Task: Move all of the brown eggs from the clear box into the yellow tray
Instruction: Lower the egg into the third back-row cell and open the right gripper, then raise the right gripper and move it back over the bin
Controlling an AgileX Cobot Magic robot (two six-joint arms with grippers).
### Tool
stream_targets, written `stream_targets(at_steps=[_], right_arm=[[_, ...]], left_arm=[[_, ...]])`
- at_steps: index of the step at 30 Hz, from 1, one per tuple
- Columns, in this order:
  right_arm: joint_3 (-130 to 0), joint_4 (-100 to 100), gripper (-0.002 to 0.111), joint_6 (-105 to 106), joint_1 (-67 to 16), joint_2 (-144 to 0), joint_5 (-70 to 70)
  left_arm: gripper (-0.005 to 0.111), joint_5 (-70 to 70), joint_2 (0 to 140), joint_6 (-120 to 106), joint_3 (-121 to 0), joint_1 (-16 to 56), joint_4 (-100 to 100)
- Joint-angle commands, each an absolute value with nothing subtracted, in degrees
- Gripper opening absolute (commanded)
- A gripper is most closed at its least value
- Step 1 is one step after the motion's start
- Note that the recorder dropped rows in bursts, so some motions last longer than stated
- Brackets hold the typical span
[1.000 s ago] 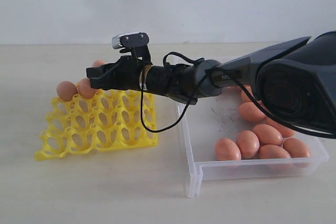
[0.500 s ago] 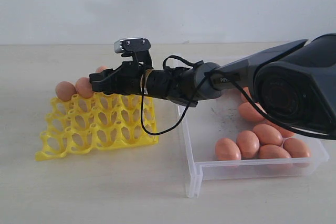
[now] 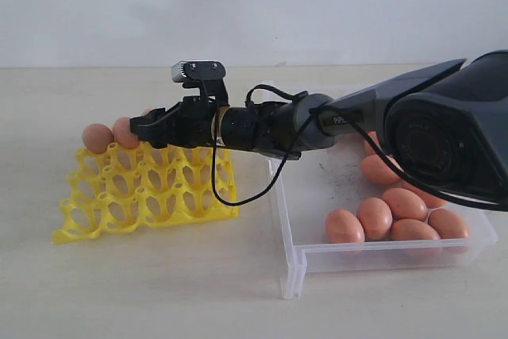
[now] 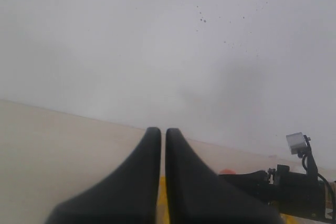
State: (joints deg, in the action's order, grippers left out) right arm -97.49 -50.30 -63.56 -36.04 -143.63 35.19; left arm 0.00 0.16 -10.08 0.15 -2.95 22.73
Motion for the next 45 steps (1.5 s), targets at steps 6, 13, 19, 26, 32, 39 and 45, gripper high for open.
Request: stream_targets(at_steps=[6, 13, 19, 26, 32, 39, 45], right_arm=[[-97.72, -60.25, 0.058, -67.78, -35.98, -135.2, 21.95], [-97.72, -82.78, 0.02, -90.63, -35.98, -128.84, 26.8], [-96.27, -99.95, 0.0, -102.09, -35.71, -123.6, 34.54], [-86.86, -99.95, 0.0, -99.22, -34.91, -115.47, 34.45], [-74.19, -99.95, 0.0, -94.27, -31.9, -106.43, 31.99], [-59.36, -99.95, 0.0, -85.97, -30.26, -94.31, -7.72], [-54.93, -99.95, 0.0, -68.83, -29.56, -92.63, -47.51]], left_arm=[[0.004, 0.0, 0.0, -10.6, 0.0, -2.71, 22.92], [0.004, 0.0, 0.0, -10.6, 0.0, -2.71, 22.92], [0.004, 0.0, 0.0, -10.6, 0.0, -2.71, 22.92], [0.004, 0.0, 0.0, -10.6, 0.0, -2.71, 22.92], [0.004, 0.0, 0.0, -10.6, 0.0, -2.71, 22.92], [0.004, 0.0, 0.0, -10.6, 0.0, -2.71, 22.92], [0.004, 0.0, 0.0, -10.6, 0.0, -2.71, 22.92]])
